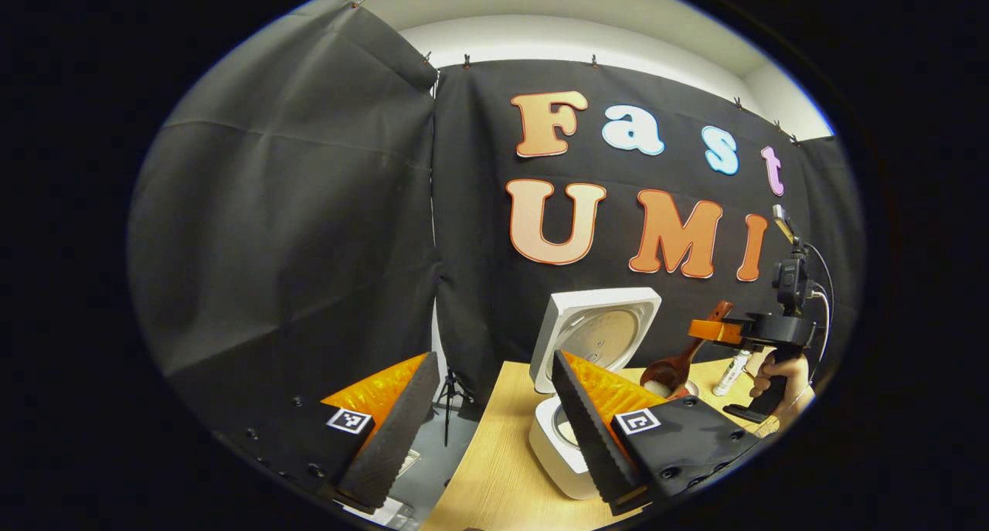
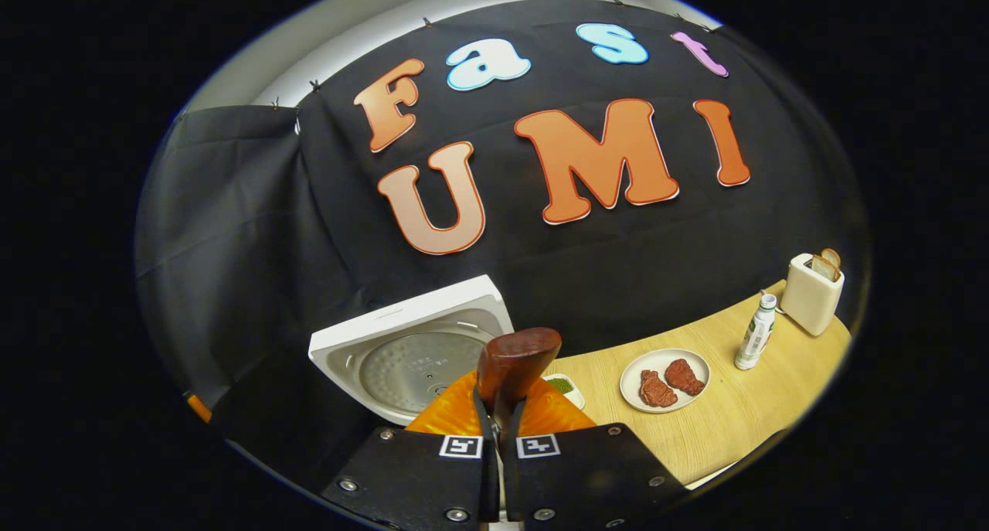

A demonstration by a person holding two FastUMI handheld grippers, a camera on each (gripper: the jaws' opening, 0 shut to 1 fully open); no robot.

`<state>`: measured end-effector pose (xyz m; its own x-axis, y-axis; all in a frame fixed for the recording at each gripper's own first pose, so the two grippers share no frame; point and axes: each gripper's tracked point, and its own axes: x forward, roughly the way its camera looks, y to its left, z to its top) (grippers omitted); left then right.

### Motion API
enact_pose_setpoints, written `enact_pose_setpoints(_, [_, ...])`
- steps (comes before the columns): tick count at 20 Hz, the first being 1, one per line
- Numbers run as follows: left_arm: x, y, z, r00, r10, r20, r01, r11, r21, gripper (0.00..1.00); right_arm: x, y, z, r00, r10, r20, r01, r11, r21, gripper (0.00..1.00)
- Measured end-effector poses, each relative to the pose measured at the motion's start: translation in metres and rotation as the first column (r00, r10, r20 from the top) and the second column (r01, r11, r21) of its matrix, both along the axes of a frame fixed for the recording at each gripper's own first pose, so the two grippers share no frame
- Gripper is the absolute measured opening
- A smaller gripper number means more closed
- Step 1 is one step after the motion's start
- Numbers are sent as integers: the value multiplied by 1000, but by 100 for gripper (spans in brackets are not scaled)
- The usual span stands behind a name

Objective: Close the left gripper, press the button to open the rice cooker; take a wooden spoon from the chopstick holder with the right hand, scoop a spoonful of rice and pour it into the rice cooker, then put the wooden spoon back into the chopstick holder.

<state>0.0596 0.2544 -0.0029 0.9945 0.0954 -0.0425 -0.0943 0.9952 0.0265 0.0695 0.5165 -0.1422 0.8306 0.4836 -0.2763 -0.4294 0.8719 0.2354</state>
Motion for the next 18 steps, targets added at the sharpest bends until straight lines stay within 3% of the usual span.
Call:
enact_pose_setpoints(10, [2, -8, -1, 1000, -24, 0, 24, 1000, 5, 99, -7, 5, 7, 993, 69, 97, -57, 991, -118, 2])
enact_pose_setpoints(14, [3, -9, -4, 1000, -27, -4, 27, 1000, 1, 99, -8, 4, 10, 982, 105, 154, -74, 978, -194, 2])
enact_pose_setpoints(18, [4, -11, -6, 1000, -29, -5, 29, 1000, -6, 99, -18, 8, 14, 971, 154, 185, -114, 971, -210, 2])
